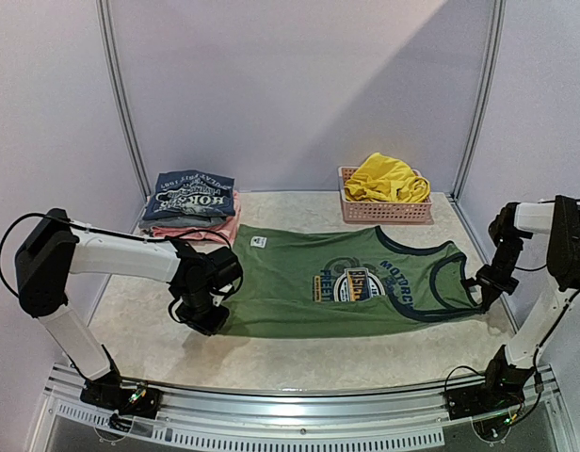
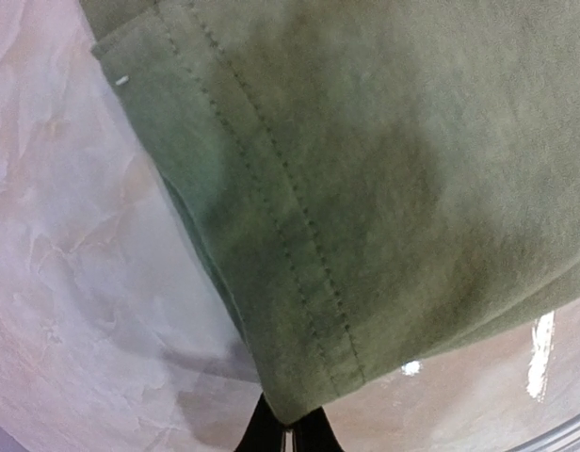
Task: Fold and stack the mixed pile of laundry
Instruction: Adjust the 1/3-folded tank top at the center of the board.
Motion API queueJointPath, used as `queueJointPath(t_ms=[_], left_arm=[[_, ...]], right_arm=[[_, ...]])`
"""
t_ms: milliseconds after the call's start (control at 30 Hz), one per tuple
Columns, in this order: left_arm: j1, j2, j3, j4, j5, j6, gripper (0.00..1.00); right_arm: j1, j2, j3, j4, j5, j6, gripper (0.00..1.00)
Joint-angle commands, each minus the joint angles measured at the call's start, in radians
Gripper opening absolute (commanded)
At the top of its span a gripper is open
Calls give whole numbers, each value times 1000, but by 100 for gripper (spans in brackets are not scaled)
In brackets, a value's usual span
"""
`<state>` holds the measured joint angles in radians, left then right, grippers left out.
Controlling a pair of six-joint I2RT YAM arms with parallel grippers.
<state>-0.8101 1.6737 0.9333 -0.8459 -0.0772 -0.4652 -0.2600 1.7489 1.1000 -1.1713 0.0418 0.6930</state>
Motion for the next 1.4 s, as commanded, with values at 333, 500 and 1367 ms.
queueJointPath(t_ms=[333,500,1367], left_arm=[[-63,-85,-16,-118,27,-24,0],[-81,-117,-44,-120,43,-73,0],[-69,-53,31,-167,-30,-131,25]], right_arm=[[-8,-94,-125,-81,-31,-8,0],[-8,-165,-159,-99,-9,17,0],[-9,42,196,-150,128,-50,27]])
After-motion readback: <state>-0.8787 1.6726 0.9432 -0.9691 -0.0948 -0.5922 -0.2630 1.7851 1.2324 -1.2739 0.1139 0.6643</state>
